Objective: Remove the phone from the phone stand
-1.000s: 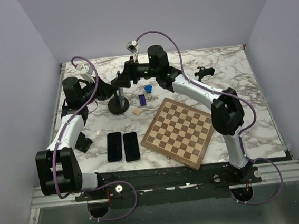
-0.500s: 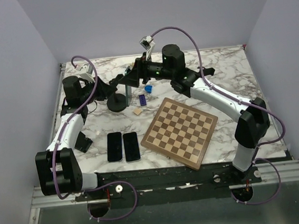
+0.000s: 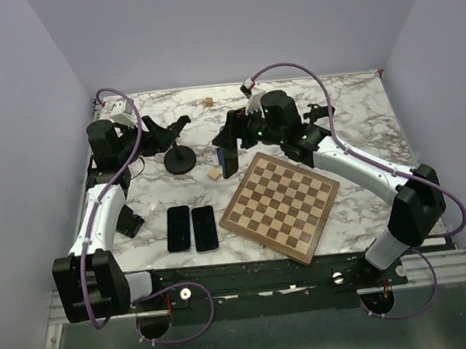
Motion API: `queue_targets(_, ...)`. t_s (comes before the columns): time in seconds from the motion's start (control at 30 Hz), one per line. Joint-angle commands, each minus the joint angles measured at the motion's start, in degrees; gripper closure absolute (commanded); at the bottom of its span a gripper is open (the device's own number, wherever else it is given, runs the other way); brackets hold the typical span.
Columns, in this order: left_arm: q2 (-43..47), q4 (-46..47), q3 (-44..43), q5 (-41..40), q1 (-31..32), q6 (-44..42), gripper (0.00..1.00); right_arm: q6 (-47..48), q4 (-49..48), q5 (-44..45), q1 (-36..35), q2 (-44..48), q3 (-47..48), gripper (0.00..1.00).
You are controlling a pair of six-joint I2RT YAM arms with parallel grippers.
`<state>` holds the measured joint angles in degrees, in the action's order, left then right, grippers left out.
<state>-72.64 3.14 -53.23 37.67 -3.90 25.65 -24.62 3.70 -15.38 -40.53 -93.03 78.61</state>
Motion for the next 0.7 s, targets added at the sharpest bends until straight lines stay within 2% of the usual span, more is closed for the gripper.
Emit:
queue_targets(0.0,4.3,-2.3,0.1,-4.0,-0.2,0.0,0.27,3.4,4.7,17.7,0.3,5.7,-2.3,0.99)
queue_targets(0.27,7.0,-3.0,0.3,-6.1,-0.3,0.0,0.26,5.7,7.7,40.9,1.4,10.6,-7.9,0.99)
queue_targets(0.43,8.0,-3.0,0.6,-6.6,-0.6,0.3,0.26,2.1,7.8,56.3,3.5,16.0,-12.6,0.99)
queue_targets(0.53,8.1,-3.0,0.7,-6.3,-0.9,0.9,0.26,-1.5,7.3,59.6,7.9,20.5,-16.5,0.99)
queue_targets(0.67,8.2,-2.8,1.0,-5.6,-1.3,1.6,0.26,-7.1,8.1,58.9,18.7,25.7,-22.6,0.99)
